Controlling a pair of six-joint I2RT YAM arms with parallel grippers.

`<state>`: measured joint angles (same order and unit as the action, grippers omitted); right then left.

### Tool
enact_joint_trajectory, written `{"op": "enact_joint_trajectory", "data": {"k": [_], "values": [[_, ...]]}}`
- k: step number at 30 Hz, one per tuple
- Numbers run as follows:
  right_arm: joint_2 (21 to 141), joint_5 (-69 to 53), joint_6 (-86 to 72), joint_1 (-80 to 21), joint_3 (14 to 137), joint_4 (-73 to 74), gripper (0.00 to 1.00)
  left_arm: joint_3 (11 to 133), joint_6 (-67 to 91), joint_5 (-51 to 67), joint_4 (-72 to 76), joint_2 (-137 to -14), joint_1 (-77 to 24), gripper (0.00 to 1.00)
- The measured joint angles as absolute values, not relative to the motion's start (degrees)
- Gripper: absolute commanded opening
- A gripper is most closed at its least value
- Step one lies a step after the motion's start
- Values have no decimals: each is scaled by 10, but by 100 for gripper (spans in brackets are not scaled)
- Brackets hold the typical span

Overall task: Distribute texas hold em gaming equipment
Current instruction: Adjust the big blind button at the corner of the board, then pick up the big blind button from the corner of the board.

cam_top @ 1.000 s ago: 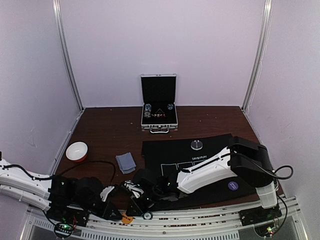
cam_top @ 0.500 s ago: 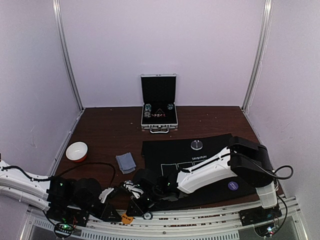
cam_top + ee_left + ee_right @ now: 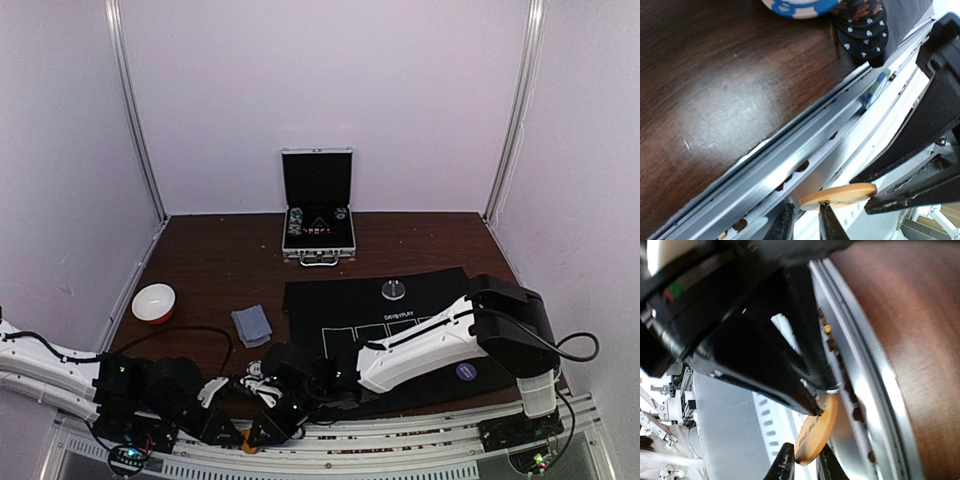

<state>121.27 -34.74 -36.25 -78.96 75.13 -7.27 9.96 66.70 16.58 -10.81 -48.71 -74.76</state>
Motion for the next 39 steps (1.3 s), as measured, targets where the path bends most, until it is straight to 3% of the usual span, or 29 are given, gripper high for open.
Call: {"op": "enact_joint_trajectory", "data": {"k": [21, 23, 26, 31, 39], "values": [[1219, -329, -391, -793, 761, -69, 15, 100, 664, 165, -122, -478, -748, 20], [1220, -315, -393, -793, 766, -68, 13, 100, 666, 163, -122, -478, -748, 20], [1220, -304, -397, -793, 769, -72, 0, 98, 665, 159, -121, -475, -748, 20], [1223, -296, -407, -788, 770, -74, 0, 98, 664, 149, -124, -469, -748, 20], [1157, -302, -372, -771, 738, -6, 0, 188, 649, 58, -253, -432, -748, 26]]}}
